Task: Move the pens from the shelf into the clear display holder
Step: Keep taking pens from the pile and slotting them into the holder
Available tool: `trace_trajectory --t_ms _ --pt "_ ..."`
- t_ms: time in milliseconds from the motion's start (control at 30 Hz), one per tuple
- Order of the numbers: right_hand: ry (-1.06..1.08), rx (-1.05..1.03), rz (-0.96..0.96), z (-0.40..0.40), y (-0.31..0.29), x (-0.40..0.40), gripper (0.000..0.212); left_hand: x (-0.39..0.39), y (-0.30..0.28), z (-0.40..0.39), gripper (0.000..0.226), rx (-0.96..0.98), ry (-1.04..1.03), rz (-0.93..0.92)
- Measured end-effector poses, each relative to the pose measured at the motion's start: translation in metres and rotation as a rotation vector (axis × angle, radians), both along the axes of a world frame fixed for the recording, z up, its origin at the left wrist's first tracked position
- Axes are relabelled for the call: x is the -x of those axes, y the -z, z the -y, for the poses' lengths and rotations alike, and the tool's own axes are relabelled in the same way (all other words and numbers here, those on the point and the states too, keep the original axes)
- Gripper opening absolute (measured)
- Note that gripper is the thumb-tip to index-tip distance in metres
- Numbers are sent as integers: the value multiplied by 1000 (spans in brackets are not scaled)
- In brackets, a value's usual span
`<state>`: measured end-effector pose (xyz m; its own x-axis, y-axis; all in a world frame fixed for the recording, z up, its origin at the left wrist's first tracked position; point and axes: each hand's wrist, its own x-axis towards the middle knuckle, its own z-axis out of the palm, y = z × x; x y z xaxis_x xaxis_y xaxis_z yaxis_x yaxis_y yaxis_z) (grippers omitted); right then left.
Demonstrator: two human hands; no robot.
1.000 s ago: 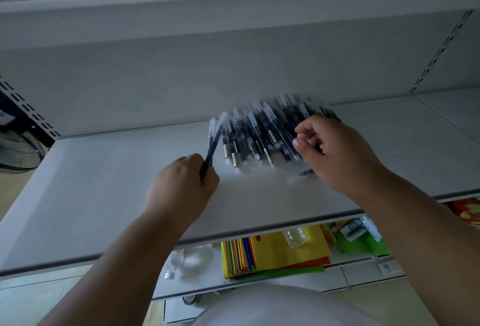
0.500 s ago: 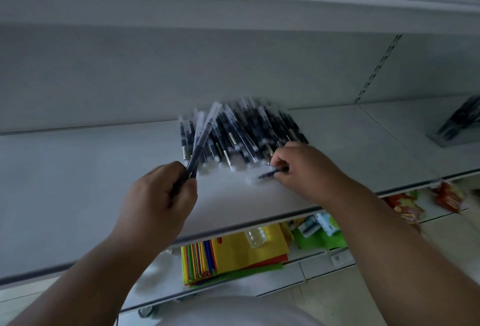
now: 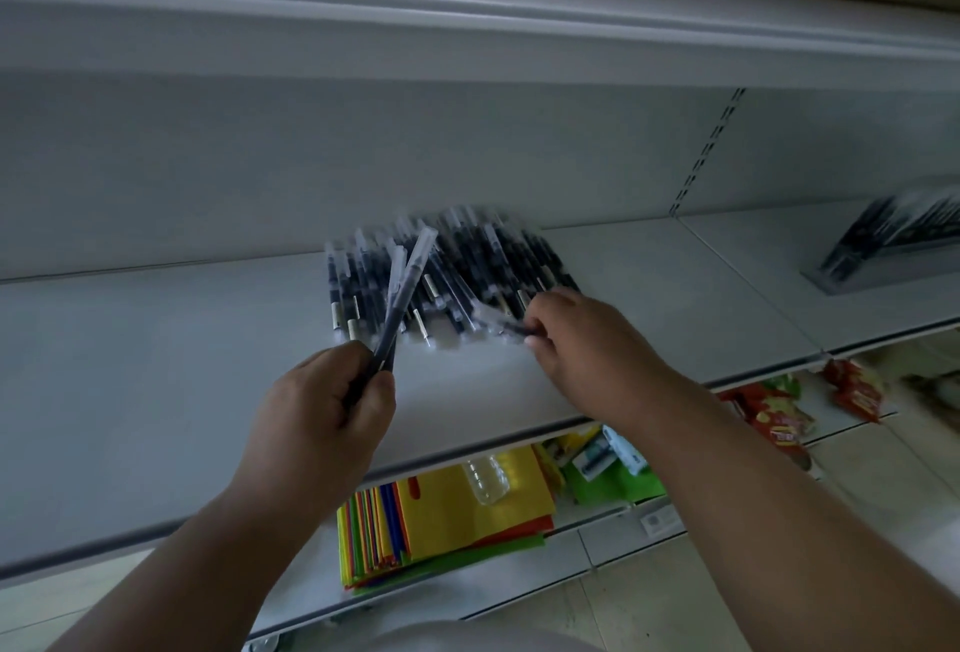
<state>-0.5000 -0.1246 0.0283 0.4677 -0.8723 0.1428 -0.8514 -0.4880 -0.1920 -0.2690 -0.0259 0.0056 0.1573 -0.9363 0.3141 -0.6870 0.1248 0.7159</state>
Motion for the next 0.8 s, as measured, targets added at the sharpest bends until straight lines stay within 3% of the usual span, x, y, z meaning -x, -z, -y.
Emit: trace_trajectory --t_ms 233,333,500,800 --pt "219 72 703 -19 -29 68 11 60 -1 14 30 -50 44 -19" --pt "288 64 879 -21 -31 120 19 109 -3 22 31 -54 74 -23" --pt "387 82 944 -34 -40 230 26 212 -3 38 32 -40 92 -14" --pt "450 33 919 -19 -44 384 29 374 -11 65 31 -59 153 -254"
